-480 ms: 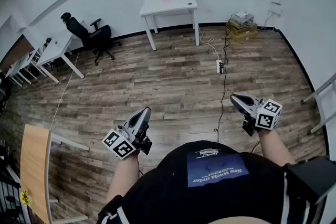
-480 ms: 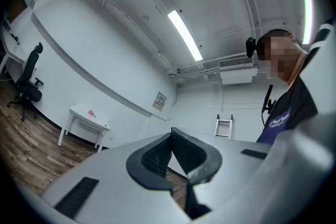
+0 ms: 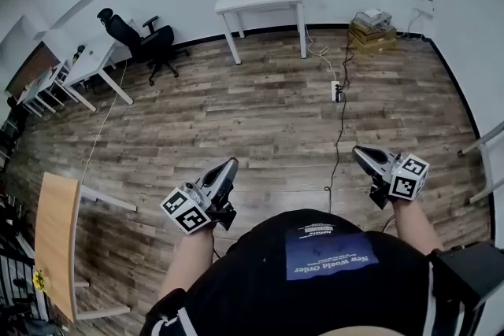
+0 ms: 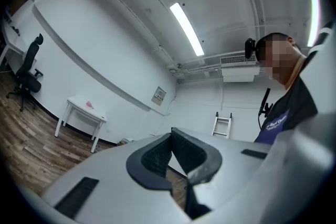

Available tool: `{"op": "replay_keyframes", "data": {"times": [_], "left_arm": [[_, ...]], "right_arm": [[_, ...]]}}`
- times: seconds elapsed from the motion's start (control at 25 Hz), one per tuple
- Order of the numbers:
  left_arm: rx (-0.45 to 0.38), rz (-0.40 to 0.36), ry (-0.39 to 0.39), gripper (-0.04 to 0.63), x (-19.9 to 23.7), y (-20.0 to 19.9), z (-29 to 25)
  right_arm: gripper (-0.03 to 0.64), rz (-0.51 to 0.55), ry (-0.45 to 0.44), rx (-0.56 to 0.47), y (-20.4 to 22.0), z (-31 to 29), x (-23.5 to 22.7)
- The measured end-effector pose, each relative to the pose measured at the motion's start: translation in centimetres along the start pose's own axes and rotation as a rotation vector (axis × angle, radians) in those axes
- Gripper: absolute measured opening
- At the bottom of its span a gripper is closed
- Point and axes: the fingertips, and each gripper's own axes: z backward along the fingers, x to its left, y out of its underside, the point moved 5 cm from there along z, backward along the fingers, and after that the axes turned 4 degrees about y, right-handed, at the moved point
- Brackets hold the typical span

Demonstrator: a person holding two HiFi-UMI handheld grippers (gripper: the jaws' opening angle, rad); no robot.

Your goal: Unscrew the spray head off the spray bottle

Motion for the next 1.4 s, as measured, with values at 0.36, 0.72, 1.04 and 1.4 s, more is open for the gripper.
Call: {"op": "replay_keyframes", "data": {"times": [0.36, 0.72, 1.04, 1.4], "left_arm": [[-0.01, 0.039, -0.006, 0.003, 3.9, 0.3, 1.3], [-0.027, 0.002, 0.062, 0.003, 14.7, -4.1, 4.2], [-0.034, -0.025, 0.07, 0.003, 24.9, -10.7, 9.2], [-0.032, -0.029, 0.059, 0.003, 31.5, -12.3, 11.3]], "right_arm": [[-0.003, -0.004, -0.005, 0.039, 0.7, -4.2, -0.2], [-0.003, 0.039, 0.057, 0.006, -1.7, -14.8, 1.5], [-0.003, 0.065, 0.065, -0.027, -4.2, -27.9, 4.6], [-0.003, 0.069, 0.059, 0.028, -4.3, -35.7, 3.9]]}}
